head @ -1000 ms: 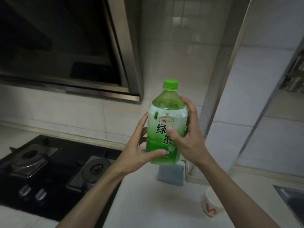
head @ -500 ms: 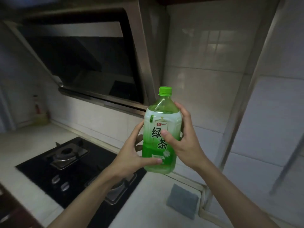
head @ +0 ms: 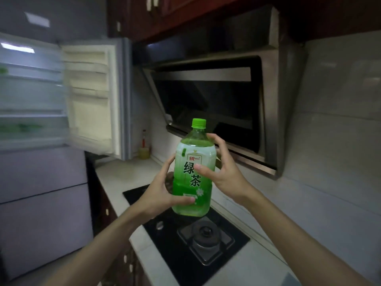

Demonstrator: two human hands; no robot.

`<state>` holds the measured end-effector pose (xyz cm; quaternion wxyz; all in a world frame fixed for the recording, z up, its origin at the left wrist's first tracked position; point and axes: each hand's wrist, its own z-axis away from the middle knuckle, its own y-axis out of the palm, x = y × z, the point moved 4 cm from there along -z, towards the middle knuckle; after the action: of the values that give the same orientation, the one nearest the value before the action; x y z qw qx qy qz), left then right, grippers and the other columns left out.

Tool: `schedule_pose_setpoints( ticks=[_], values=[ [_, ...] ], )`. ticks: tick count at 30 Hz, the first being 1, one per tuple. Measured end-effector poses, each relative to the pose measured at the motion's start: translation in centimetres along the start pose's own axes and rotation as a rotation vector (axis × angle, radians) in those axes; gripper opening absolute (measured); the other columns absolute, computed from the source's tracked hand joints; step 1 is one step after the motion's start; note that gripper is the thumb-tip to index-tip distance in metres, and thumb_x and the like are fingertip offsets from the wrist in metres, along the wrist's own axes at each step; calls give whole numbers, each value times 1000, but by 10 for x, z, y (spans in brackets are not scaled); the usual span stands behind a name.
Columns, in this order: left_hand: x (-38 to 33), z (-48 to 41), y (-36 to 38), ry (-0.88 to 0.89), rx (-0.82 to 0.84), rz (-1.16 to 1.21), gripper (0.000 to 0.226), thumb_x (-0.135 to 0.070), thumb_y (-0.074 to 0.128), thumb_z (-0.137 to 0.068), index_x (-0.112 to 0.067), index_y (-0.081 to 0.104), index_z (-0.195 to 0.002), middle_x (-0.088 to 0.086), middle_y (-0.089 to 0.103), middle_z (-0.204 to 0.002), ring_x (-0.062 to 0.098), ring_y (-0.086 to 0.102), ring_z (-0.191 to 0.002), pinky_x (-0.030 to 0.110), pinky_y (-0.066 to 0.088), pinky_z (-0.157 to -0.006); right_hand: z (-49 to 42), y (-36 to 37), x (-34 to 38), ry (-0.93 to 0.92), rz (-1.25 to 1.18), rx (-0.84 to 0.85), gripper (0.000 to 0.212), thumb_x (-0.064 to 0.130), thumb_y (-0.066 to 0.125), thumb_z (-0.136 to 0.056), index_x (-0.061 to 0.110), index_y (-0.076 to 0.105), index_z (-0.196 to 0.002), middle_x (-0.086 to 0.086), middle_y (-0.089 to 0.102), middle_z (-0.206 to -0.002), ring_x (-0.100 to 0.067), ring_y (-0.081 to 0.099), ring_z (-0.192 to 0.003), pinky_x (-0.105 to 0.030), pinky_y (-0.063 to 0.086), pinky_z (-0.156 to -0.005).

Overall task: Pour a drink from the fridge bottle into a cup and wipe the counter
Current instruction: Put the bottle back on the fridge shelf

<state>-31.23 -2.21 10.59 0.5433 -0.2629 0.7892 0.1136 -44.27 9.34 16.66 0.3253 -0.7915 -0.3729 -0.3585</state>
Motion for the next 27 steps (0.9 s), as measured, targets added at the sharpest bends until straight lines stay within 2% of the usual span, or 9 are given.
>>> schedule_pose_setpoints(
  ticks=[5, 11, 16, 19, 22, 25, 27],
  values=[
    [-12, 27, -91, -6, -85, -33, 108, -3, 89, -62, -46, 33, -143, 5, 65, -126, 20, 67, -113, 40, 56, -94, -46, 84, 6, -37, -57, 117, 74, 15, 78, -83, 39, 37, -140, -3, 57, -128, -20, 63, -113, -35, 60, -82],
    [-16, 58, -202, -1, -185, -88, 111, -13, 93, -56, -44, 34, -145, -2, 64, -129, 21, 65, -117, 50, 53, -98, -96, 189, 7, -68, -155, 218, 73, 16, 79, -82, 41, 38, -137, -13, 59, -127, -28, 64, -113, -49, 59, -86],
    [-14, 80, -275, -31, -273, -74, 105, -19, 94, -49, -60, 41, -130, -2, 66, -124, 24, 66, -115, 50, 55, -94, -130, 264, 8, -65, -175, 294, 71, 16, 78, -83, 44, 39, -135, -12, 58, -126, -29, 62, -114, -45, 60, -84],
    [-8, 92, -309, -47, -349, -66, 105, -11, 93, -53, -58, 40, -131, 3, 65, -125, 27, 68, -111, 50, 57, -90, -147, 303, 4, -46, -206, 349, 71, 21, 81, -79, 47, 42, -132, -13, 59, -124, -30, 64, -113, -51, 60, -83],
    [5, 97, -342, -75, -411, -65, 110, -3, 90, -59, -49, 35, -142, 8, 63, -127, 29, 68, -110, 52, 57, -89, -165, 336, -3, -25, -241, 405, 73, 21, 79, -77, 42, 41, -134, -15, 61, -123, -28, 68, -107, -49, 60, -81],
    [18, 98, -373, -92, -453, -83, 116, -15, 94, -52, -47, 32, -145, 6, 64, -127, 30, 68, -110, 54, 56, -90, -186, 365, -15, -26, -264, 452, 71, 9, 76, -83, 36, 39, -137, -15, 61, -122, -23, 69, -105, -40, 60, -79],
    [29, 95, -393, -100, -482, -94, 116, -17, 94, -51, -47, 32, -144, 6, 64, -126, 30, 68, -109, 54, 56, -90, -200, 383, -27, -21, -280, 480, 70, 2, 72, -86, 30, 37, -139, -7, 66, -114, -17, 70, -100, -33, 60, -76]
  ],
)
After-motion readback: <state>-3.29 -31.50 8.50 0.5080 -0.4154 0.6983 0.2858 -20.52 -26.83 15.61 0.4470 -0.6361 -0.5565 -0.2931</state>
